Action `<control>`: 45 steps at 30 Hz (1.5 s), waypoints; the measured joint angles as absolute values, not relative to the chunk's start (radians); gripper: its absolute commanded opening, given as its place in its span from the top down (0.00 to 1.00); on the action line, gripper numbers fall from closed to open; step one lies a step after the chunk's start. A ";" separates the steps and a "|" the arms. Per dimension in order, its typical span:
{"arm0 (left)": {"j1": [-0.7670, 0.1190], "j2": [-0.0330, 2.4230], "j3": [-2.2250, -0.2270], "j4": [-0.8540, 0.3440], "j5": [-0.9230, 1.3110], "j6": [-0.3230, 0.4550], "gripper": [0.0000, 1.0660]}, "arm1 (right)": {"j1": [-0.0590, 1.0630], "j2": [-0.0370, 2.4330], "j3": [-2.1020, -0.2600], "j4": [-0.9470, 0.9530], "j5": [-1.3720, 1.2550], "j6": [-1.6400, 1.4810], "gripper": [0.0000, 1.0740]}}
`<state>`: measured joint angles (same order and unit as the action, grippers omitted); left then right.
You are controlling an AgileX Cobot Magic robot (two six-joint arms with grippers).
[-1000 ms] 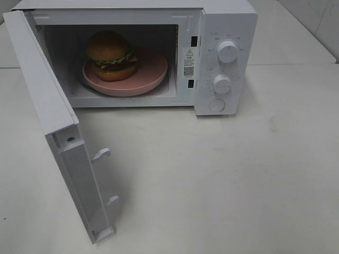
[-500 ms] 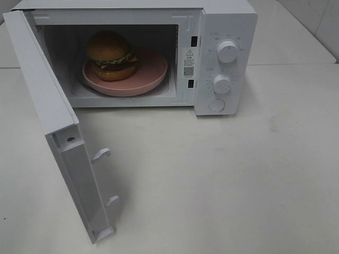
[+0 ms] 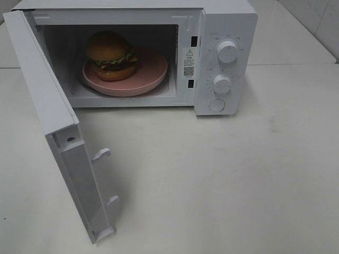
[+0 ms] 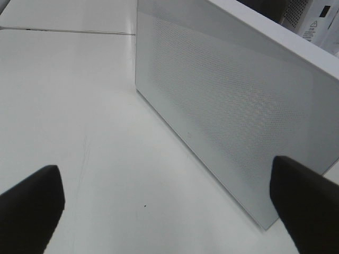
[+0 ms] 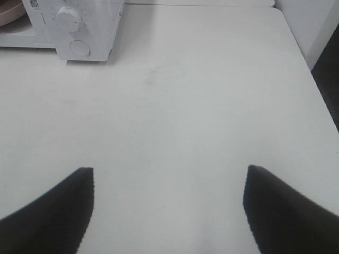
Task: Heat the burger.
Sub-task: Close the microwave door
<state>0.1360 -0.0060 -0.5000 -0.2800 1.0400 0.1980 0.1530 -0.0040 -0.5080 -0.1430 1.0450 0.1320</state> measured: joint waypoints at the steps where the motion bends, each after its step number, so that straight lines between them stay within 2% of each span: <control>1: 0.136 -0.006 -0.500 -0.280 1.040 0.198 0.08 | 0.153 -0.004 -0.508 -0.143 1.045 0.132 0.29; 37: 0.136 -0.006 -0.500 -0.280 1.040 0.198 0.08 | 0.153 -0.004 -0.508 -0.143 1.045 0.132 0.30; 45: 0.136 -0.006 -0.509 -0.313 1.010 0.197 0.08 | 0.153 -0.004 -0.508 -0.143 1.045 0.132 0.30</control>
<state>0.1360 -0.0060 -0.5090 -0.3130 1.0100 0.1970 0.1530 -0.0040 -0.5080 -0.1430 1.0450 0.1320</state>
